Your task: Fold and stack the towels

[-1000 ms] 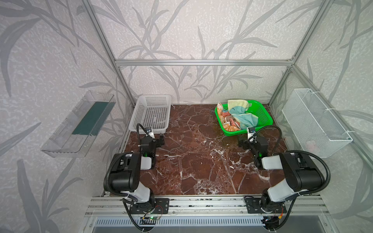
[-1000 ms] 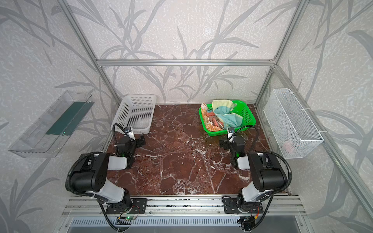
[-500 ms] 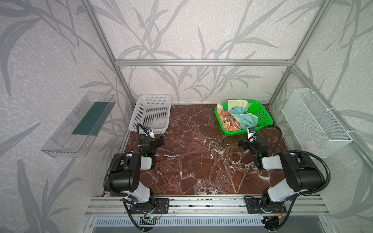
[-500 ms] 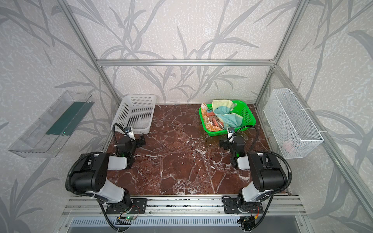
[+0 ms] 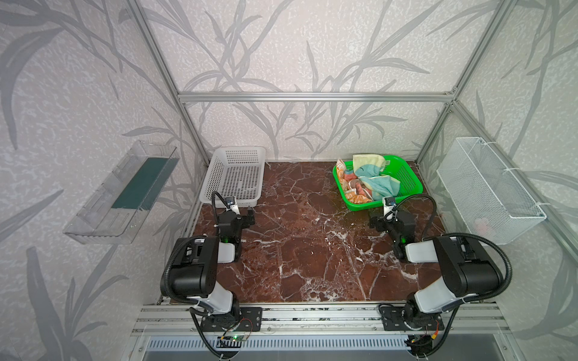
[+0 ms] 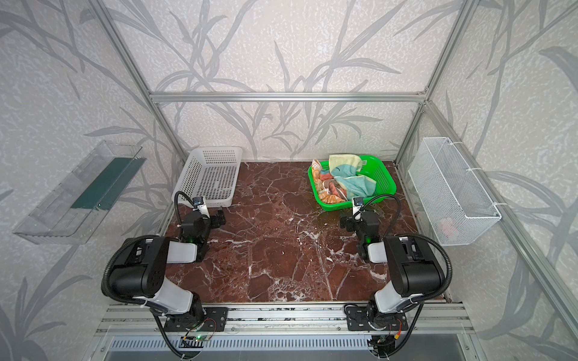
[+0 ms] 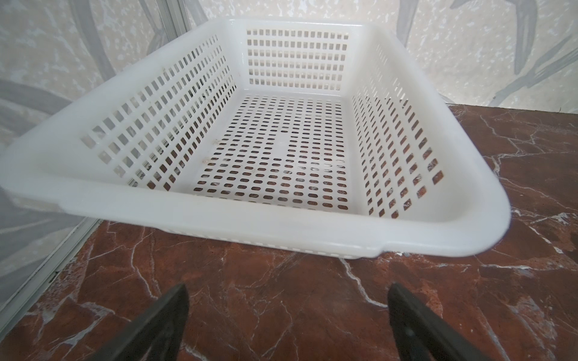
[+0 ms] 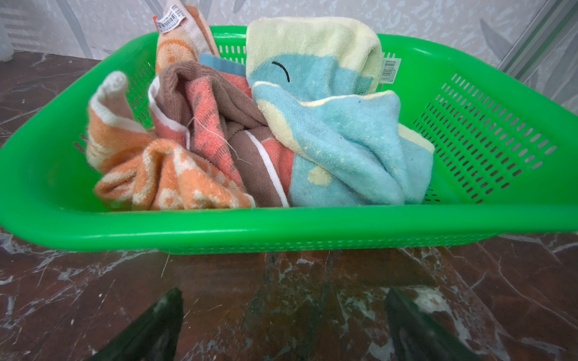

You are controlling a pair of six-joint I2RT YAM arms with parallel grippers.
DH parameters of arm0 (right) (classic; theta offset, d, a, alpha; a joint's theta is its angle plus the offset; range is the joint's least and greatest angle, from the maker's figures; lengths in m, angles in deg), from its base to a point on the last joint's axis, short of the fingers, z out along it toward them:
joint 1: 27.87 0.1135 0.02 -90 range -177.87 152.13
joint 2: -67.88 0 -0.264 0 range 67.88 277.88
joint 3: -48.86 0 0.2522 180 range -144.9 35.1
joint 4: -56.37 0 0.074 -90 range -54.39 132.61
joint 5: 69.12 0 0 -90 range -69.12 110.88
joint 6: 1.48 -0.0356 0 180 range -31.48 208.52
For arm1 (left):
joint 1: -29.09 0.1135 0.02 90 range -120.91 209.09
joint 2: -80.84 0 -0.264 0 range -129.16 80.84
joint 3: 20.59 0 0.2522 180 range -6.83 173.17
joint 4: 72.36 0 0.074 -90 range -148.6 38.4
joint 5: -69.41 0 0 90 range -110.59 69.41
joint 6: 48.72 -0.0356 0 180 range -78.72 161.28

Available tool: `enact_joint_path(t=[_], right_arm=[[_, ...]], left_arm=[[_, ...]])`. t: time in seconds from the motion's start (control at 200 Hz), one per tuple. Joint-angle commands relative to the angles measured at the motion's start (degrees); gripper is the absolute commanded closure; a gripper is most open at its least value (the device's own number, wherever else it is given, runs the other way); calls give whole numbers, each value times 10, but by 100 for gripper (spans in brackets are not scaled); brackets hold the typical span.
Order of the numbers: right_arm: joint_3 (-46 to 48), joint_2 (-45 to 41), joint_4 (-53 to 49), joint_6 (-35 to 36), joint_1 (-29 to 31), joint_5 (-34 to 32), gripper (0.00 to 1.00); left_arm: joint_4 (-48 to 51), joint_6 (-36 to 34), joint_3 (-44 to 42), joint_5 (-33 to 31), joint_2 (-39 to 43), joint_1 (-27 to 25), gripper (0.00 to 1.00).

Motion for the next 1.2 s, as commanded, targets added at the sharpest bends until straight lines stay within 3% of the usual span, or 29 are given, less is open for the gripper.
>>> enact_joint_path(t=[0.0, 0.21, 0.365, 0.535, 0.78, 0.865, 0.945, 1.195], right_arm=[[-8, 1, 19, -4, 2, -4, 1], [-7, -3, 18, 0, 3, 3, 1], [-7, -68, -43, -2, 3, 6, 1], [-12, -148, -111, -12, 6, -12, 1], [-119, -240, -364, -63, 21, -34, 1], [-186, -231, -455, -85, 27, -33, 1], [-249, -204, -520, -97, 38, -34, 1], [-413, -73, -639, -121, 83, -45, 1]], left_arm=[[2, -7, 7, 5, 2, 0, 1], [-1, -7, 5, 2, 2, 0, 1], [-3, 1, -16, -14, 49, 0, 1], [176, 37, 22, -49, 143, -2, 1], [335, 100, 70, -48, 234, -38, 1], [393, 110, 103, -15, 236, -64, 1], [433, 118, 134, -34, 224, -105, 1], [456, 185, 191, -13, 162, -198, 1]])
